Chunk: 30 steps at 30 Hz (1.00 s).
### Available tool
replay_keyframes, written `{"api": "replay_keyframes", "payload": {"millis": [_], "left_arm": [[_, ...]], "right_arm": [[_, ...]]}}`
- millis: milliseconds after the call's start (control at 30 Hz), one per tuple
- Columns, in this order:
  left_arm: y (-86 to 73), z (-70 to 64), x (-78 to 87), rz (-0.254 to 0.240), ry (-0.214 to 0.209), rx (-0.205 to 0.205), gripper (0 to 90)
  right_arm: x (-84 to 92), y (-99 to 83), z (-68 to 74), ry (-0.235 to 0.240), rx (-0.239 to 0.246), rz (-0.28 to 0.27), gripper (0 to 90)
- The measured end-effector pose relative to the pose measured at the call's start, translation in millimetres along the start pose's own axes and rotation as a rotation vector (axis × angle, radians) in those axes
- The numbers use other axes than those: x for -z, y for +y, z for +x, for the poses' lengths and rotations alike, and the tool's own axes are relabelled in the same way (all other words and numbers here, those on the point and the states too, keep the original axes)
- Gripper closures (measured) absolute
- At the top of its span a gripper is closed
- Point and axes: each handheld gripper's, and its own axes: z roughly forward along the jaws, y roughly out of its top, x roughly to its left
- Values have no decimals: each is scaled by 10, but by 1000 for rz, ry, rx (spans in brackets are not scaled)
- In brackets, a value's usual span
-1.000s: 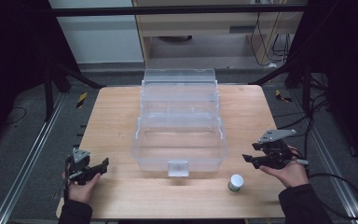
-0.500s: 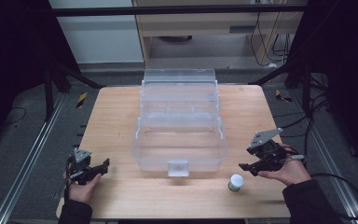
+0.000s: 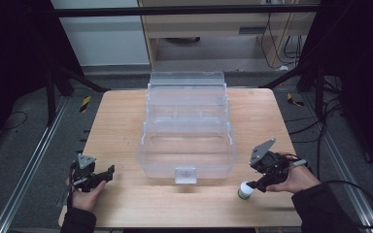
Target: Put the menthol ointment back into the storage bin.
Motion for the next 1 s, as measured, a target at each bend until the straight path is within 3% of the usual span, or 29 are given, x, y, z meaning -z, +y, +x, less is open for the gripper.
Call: {"api": "replay_keyframes", "payload": {"millis": [300, 467, 833, 1000], "left_arm": [[2, -4, -4, 3, -1, -4, 225], [3, -6, -4, 4, 0, -5, 225], [4, -10, -7, 6, 2, -11, 226], [5, -9, -7, 5, 2, -10, 226]], "right_arm": [[-100, 27, 61, 41, 68, 71, 366], [-150, 26, 76, 50, 83, 94, 378], [-284, 23, 99, 47, 155, 162, 387], [-346, 27, 104, 54, 160, 179, 389]]}}
